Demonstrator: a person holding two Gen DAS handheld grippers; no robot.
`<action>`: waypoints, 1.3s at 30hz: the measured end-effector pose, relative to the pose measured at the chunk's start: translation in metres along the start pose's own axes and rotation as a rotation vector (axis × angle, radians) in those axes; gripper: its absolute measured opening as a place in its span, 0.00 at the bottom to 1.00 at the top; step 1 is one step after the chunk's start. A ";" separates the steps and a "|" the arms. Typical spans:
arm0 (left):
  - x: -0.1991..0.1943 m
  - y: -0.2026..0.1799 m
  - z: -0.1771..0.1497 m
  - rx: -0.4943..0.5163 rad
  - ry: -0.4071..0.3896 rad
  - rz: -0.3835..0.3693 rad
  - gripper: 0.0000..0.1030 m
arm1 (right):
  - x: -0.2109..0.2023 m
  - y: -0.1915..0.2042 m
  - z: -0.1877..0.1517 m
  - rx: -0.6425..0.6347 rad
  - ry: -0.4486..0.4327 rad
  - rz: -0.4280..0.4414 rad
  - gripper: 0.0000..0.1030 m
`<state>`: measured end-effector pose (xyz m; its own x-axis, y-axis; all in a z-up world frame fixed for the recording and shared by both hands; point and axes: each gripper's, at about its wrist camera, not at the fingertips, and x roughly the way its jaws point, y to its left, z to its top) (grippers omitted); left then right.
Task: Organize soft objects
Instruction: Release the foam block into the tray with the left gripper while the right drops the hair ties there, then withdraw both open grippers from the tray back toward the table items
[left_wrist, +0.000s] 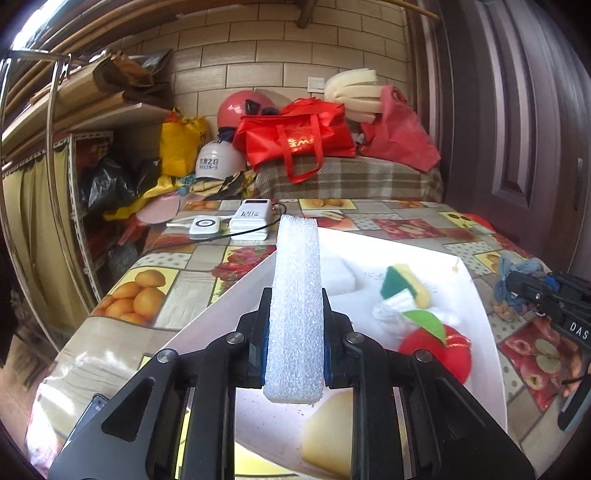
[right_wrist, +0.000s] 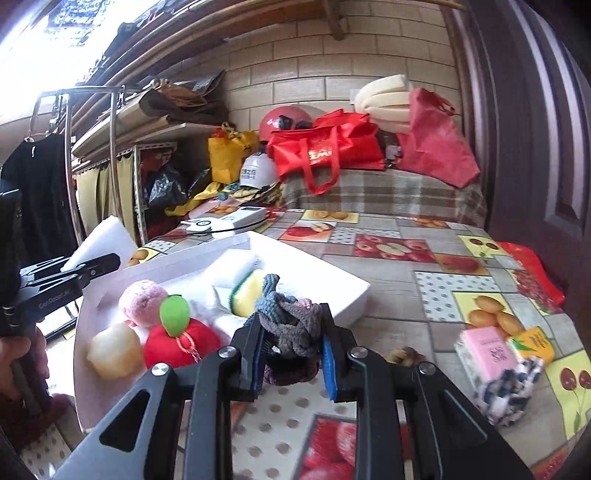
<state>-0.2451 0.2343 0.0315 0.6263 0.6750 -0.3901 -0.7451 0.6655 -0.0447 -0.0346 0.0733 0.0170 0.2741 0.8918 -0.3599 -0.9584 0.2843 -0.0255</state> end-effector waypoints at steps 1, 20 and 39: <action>0.002 0.000 0.001 -0.001 0.003 0.000 0.19 | 0.006 0.004 0.002 -0.004 0.004 0.006 0.23; 0.041 0.008 0.015 -0.064 0.053 0.017 0.19 | 0.084 0.005 0.027 0.080 0.094 -0.049 0.25; 0.024 -0.008 0.012 0.021 -0.054 0.112 1.00 | 0.073 0.025 0.031 -0.026 0.017 -0.077 0.87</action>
<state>-0.2219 0.2491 0.0339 0.5513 0.7612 -0.3414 -0.8063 0.5912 0.0160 -0.0357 0.1562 0.0185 0.3460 0.8613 -0.3720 -0.9363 0.3425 -0.0779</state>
